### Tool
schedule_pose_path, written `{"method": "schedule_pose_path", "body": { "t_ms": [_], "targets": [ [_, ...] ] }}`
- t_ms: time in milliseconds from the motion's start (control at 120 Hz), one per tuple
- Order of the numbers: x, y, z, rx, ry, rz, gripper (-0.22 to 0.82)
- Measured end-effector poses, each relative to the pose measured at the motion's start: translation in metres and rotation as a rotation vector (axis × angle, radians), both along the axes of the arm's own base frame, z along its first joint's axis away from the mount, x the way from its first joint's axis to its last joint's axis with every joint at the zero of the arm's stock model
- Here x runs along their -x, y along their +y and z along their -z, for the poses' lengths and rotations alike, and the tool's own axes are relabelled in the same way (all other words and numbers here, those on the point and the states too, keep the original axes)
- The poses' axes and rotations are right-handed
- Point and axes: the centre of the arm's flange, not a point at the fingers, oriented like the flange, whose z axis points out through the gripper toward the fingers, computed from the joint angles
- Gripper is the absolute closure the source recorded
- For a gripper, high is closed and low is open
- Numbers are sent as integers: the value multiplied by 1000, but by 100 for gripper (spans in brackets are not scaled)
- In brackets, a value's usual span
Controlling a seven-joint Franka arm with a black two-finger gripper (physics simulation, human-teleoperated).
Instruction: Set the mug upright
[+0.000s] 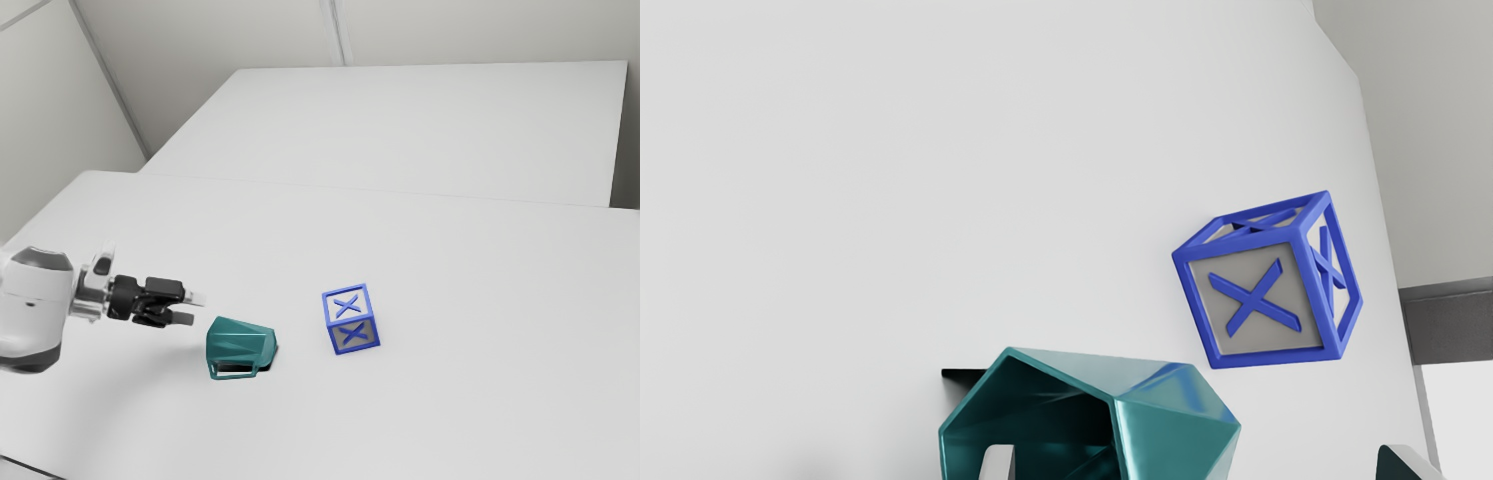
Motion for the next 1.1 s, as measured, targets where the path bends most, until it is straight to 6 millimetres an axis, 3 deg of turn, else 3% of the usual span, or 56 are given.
{"method": "schedule_pose_path", "body": {
  "t_ms": [350, 1100],
  "targets": [
    [3, -9, 22, 62, 58, 40, 1],
    [4, -26, 31, 162, 99, 114, 1]
  ]
}}
